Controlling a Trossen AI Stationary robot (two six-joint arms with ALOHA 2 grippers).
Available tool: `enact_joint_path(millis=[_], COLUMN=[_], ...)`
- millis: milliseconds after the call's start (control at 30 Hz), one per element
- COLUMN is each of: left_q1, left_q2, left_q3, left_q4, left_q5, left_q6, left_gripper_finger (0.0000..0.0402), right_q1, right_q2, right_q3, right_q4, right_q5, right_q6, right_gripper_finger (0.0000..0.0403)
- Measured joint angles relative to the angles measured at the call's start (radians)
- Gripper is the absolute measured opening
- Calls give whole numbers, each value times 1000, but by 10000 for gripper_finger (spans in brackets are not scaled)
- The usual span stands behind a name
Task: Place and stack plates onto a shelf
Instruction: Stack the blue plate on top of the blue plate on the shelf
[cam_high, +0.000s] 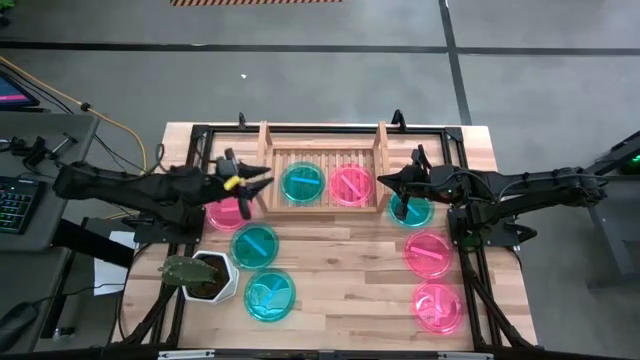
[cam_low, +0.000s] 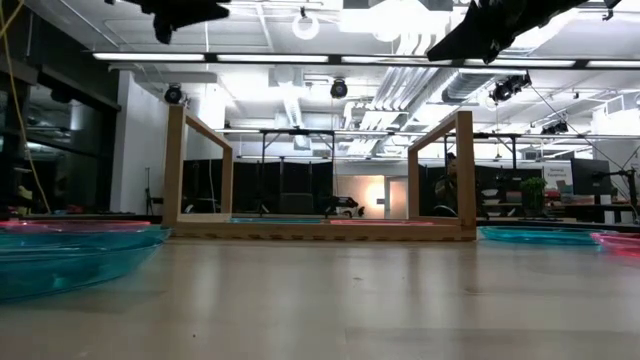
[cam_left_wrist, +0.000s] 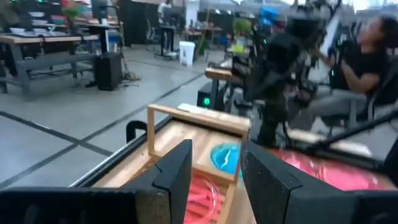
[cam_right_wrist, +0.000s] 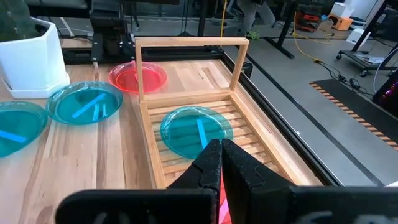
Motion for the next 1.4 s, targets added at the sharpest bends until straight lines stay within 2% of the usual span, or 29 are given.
enact_joint_path(millis=[100, 300, 367, 500, 700, 900, 1267, 1400], left_q1=[20, 89, 116, 149, 151, 139, 103, 97], left_q2=[-41, -49, -48, -48, -48, -48, -48, -48], left_q3=[-3, -3, -3, -3, -3, -3, -3, -3], left_q4=[-23, -98, -137, -179, -192, -189, -196, -194], left_q5=[-18, -192, -181, -94, 32, 46, 46, 46], left_q6=[-11, -70, -100, -141, -125, -124, -98, -97], left_gripper_finger=[127, 127, 127, 127, 127, 127, 127, 127], right_q1=[0, 0, 0, 0, 0, 0, 0, -46], right_q2=[0, 0, 0, 0, -6, -16, -30, -30], right_q3=[0, 0, 0, 0, 0, 0, 39, 84], right_q4=[5, 4, 4, -10, -121, -251, -291, -313], right_q5=[0, -3, -3, 6, 186, 354, 429, 479], right_q6=[0, 9, 8, 8, 40, 197, 347, 378], right_gripper_finger=[0, 0, 0, 0, 0, 0, 0, 0])
